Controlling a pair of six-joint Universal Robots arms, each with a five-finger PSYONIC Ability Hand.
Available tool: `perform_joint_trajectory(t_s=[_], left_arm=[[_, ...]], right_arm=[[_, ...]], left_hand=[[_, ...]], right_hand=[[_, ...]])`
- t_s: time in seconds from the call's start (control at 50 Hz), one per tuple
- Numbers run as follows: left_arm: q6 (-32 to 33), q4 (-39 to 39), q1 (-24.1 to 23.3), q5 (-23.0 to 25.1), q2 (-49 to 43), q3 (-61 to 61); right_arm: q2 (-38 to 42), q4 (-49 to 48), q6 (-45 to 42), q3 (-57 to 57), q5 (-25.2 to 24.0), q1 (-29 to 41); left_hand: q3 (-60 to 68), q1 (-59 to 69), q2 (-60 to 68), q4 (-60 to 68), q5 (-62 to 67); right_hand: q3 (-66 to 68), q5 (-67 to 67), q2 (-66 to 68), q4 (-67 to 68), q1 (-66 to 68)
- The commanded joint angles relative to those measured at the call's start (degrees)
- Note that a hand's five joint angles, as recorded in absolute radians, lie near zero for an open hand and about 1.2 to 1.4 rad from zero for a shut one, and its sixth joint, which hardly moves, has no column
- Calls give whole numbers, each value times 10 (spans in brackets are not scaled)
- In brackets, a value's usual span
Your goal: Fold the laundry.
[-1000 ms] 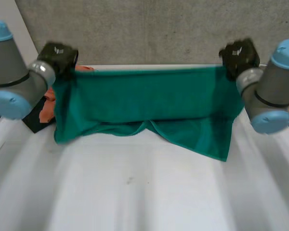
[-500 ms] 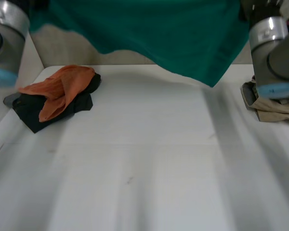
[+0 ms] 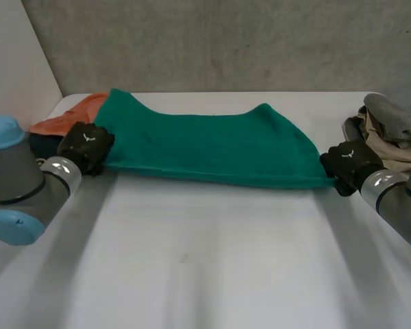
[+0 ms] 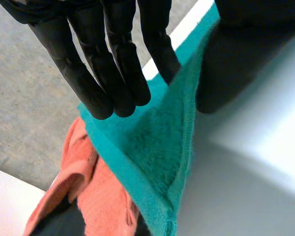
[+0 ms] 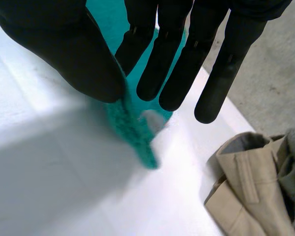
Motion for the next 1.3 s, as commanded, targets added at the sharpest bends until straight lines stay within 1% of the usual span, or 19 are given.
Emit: perform_joint_trajectory(t_s=[0.02,0.06,0.16,0.22,0.24,0.3,0.44,0.48,0.56,0.58,0.62,0.64,0.7,0.72,0.78,1.0,1.14,1.24,1.3], left_arm=[[26,20,11,-11,-54,25],[35,17,17,-11,-61,31],[56,20,27,-9,-61,32],[69,27,34,-7,-61,28],[78,27,35,-3,-59,25],[95,24,39,4,-48,13],[101,-23,46,3,23,-54],[103,-59,48,3,59,-81],[108,-174,49,-3,122,-125],[108,-237,48,-6,144,-139],[105,-303,48,-7,163,-149],[106,-356,49,-6,176,-159],[106,-424,49,-9,182,-162],[104,-458,47,-11,180,-155],[97,-463,42,-12,176,-140],[11,-363,-9,-50,92,23],[-12,-327,-33,-87,-13,171],[-14,-294,-49,-142,-89,287],[-14,-286,-55,-156,-122,337]], right_arm=[[-11,4,4,6,4,2],[-9,4,4,6,6,1],[-5,4,3,5,10,-1],[0,4,3,0,10,-1],[1,4,3,-1,10,-1],[2,7,3,-7,12,-1],[-18,53,-32,-9,8,-10],[-38,102,-80,-9,6,-19],[-68,238,-197,-9,12,-42],[-80,308,-244,-9,19,-57],[-88,378,-285,-10,26,-69],[-96,441,-315,-9,35,-81],[-97,473,-316,-14,37,-89],[-97,465,-305,-16,38,-90],[-96,440,-287,-18,37,-90],[-27,229,-229,-38,44,-54],[39,29,-179,-71,44,-28],[107,-138,-148,-116,42,-12],[143,-190,-143,-152,45,-5]], left_hand=[[-59,-48,-57,-61,-62],[-146,-135,-145,-149,-149],[-214,-203,-212,-216,-217],[-91,-81,-90,-94,-94],[67,78,69,65,64],[230,241,231,227,227],[230,241,232,227,227],[230,241,232,227,227],[230,241,232,227,227],[230,241,232,227,227],[230,241,232,227,227],[230,241,232,227,227],[230,241,232,227,227],[230,241,232,227,227],[230,241,232,227,227],[230,241,232,227,227],[230,241,232,227,227],[230,241,232,227,227],[230,241,232,227,227]], right_hand=[[117,111,123,114,161],[117,111,123,114,161],[117,111,123,114,161],[117,111,123,114,161],[117,111,123,114,161],[117,111,123,114,161],[117,111,123,114,161],[117,111,123,114,161],[117,111,123,114,161],[117,111,123,114,161],[117,111,123,114,161],[117,111,123,114,161],[117,111,123,114,161],[117,111,123,114,161],[117,111,123,114,161],[117,111,123,114,161],[117,111,123,114,161],[117,111,123,114,161],[117,111,123,114,161]])
